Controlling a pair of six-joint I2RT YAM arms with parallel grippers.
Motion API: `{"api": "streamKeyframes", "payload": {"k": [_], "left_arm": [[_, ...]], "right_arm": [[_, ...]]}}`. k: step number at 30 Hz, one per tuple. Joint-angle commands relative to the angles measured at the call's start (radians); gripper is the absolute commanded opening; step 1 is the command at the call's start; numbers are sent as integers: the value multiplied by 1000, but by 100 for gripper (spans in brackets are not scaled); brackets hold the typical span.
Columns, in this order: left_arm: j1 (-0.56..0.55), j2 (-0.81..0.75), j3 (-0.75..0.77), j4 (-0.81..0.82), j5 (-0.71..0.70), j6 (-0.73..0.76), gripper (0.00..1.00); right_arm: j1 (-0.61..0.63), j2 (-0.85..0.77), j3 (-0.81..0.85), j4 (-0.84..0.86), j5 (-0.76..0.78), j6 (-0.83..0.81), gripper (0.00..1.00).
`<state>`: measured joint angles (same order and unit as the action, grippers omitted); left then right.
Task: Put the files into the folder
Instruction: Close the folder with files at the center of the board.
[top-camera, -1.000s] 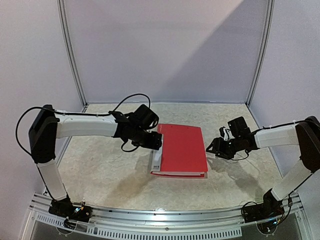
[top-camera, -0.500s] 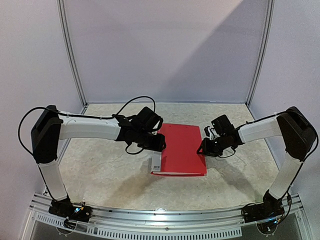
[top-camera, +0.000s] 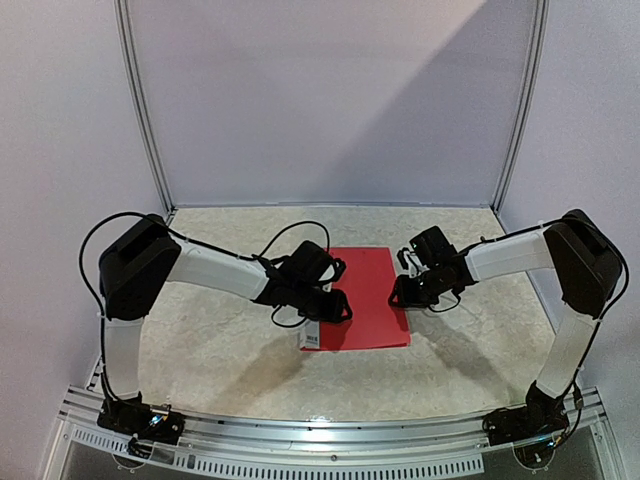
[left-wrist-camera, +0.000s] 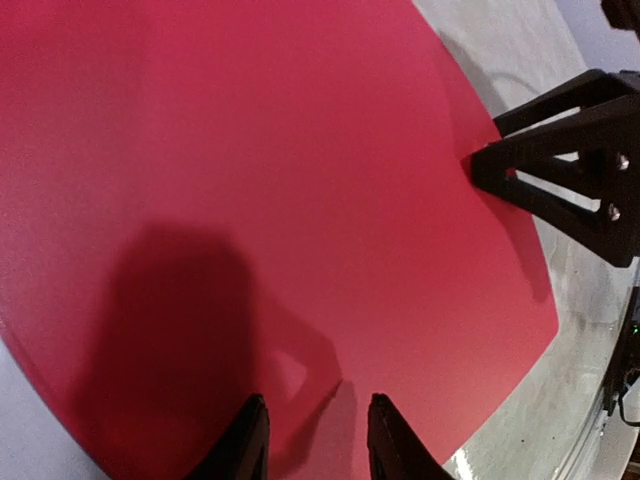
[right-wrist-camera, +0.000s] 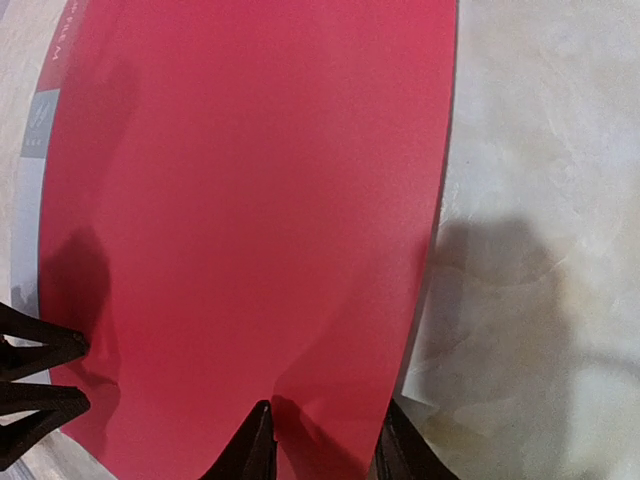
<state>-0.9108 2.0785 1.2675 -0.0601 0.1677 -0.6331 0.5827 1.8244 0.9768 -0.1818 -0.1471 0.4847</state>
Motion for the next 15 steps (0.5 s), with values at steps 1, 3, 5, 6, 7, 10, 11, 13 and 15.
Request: {"api": "streamKeyframes", "payload": {"k": [1,3,5,6,7,10,11,13,15], "left_arm": [[-15,22,-47,43,31,-44,35],[-16,27,-55,43,30,-48,34],[-16,25,-56,42,32,-49,34],[-16,21,-54,43,32,-48,34],[-16,17,-49,43,31,-49,34],[-17,-2,-26,37,31,-50,33],[-19,-12,-18,32,30,-50,33],[-23,-43,-2,23,20,-43,33],[-26,-74,17,5,1,-27,34]], "right_arm": [[10,43,-24,-141,39,-18,36],[9,11,4,-173,56,-26,40],[9,-36,26,-198,84,-41,45],[11,-58,34,-209,101,-51,47],[10,-88,42,-225,120,-58,50],[8,-179,69,-263,188,-85,55],[9,-203,68,-264,202,-89,57],[8,-283,34,-226,213,-94,61],[0,-356,-33,-154,201,-90,69]]}}
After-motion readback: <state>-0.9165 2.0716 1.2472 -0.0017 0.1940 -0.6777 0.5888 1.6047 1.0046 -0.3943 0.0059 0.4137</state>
